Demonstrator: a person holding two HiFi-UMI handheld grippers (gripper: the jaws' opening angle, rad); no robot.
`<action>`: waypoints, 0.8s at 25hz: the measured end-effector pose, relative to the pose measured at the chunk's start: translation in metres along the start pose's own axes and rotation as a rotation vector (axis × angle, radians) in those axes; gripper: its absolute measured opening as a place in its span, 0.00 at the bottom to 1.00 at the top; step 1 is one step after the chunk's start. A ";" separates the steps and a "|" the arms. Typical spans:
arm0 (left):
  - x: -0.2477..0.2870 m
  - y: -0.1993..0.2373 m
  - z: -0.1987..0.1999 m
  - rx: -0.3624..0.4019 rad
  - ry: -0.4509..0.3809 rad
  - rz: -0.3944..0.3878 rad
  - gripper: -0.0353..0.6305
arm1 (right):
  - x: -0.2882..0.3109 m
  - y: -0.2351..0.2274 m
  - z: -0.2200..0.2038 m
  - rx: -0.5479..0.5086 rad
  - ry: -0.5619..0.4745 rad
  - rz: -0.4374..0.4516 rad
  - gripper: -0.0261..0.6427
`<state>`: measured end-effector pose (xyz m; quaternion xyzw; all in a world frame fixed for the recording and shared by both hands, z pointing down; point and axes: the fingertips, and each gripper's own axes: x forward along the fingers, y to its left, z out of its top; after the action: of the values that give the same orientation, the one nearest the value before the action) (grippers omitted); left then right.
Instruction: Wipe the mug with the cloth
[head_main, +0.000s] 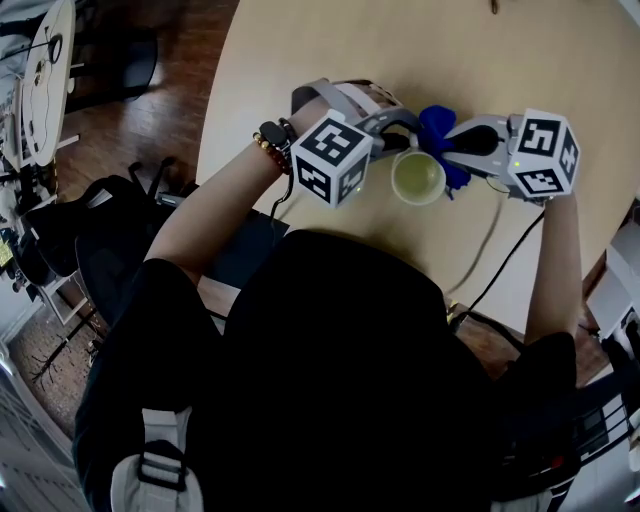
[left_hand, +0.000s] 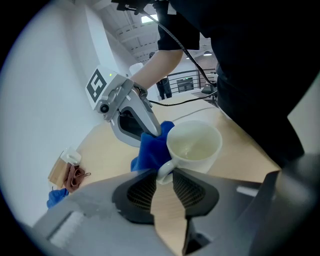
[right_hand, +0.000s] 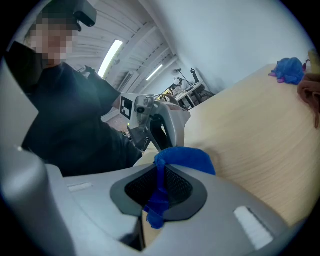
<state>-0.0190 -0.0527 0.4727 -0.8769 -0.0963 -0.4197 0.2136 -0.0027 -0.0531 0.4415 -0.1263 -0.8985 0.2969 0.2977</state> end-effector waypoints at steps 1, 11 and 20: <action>0.000 0.000 0.000 -0.006 -0.004 0.002 0.22 | 0.002 -0.002 0.001 0.003 0.004 0.000 0.10; 0.001 -0.001 0.008 -0.034 -0.016 0.029 0.20 | 0.035 -0.013 -0.014 0.020 0.183 -0.007 0.10; 0.016 -0.007 -0.002 -0.043 -0.027 0.038 0.20 | 0.051 -0.037 -0.052 -0.015 0.333 -0.155 0.10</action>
<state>-0.0126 -0.0479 0.4887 -0.8884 -0.0735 -0.4058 0.2015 -0.0128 -0.0376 0.5210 -0.1061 -0.8460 0.2416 0.4633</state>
